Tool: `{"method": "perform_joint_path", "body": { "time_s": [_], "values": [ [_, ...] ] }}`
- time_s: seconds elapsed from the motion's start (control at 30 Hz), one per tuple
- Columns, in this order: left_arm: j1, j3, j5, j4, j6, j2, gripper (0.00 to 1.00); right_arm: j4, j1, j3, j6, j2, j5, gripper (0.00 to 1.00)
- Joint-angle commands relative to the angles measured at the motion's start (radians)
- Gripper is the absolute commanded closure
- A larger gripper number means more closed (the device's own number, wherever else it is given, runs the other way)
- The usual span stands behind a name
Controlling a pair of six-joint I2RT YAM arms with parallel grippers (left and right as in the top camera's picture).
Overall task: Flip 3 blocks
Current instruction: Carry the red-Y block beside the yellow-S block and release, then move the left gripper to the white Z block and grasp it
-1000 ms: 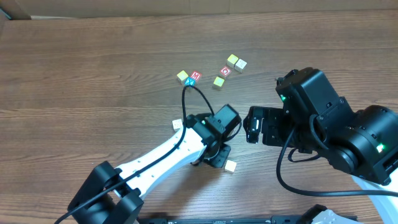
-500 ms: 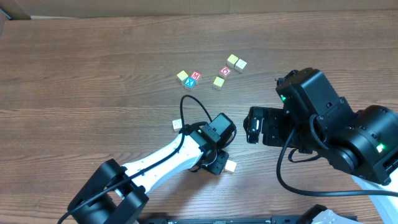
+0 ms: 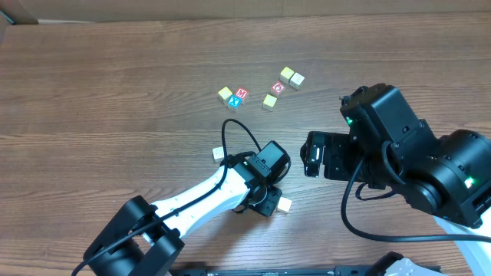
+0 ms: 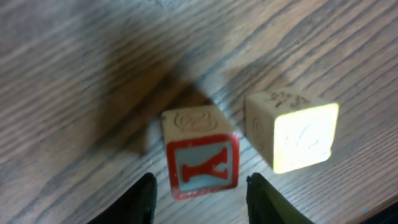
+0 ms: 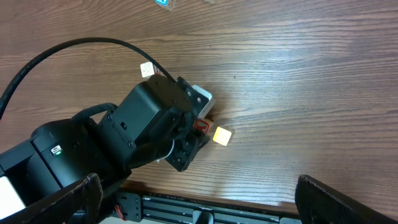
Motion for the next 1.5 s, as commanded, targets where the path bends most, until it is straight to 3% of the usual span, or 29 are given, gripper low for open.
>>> {"method": "perform_joint_path", "body": {
  "time_s": [0.0,0.3,0.43,0.63,0.77,0.87,1.1,1.33,1.47],
  "values": [
    [0.0,0.023,0.009,-0.027,0.019,-0.006,0.59,0.005,-0.003,0.016,-0.007,-0.007,0.011,0.0],
    [0.002,0.062,-0.027,-0.05,0.022,-0.119,0.55,0.005,-0.003,0.016,-0.007,-0.007,-0.01,0.0],
    [0.026,0.068,-0.159,-0.085,0.021,-0.18,0.4,0.005,-0.003,0.016,-0.007,-0.007,-0.01,0.0],
    [0.177,0.068,-0.216,-0.088,0.087,-0.19,0.32,0.005,-0.003,0.016,-0.007,-0.007,-0.01,0.0],
    [0.311,0.068,-0.195,-0.044,0.137,-0.183,0.18,0.005,-0.003,0.016,-0.008,-0.007,-0.013,0.0],
    [0.404,0.068,-0.124,-0.011,0.113,-0.174,0.15,0.003,-0.003,0.016,-0.008,-0.007,-0.014,0.0],
    [0.504,0.068,-0.089,-0.007,-0.14,-0.102,0.23,0.001,-0.003,0.016,-0.008,-0.007,-0.014,0.0],
    [0.503,0.068,0.013,0.058,-0.153,0.024,0.37,-0.003,-0.003,0.016,-0.008,-0.007,-0.014,0.0],
    [0.503,0.068,0.013,0.082,-0.179,0.042,0.4,-0.004,-0.003,0.016,-0.008,-0.007,-0.014,0.0]
  ]
}}
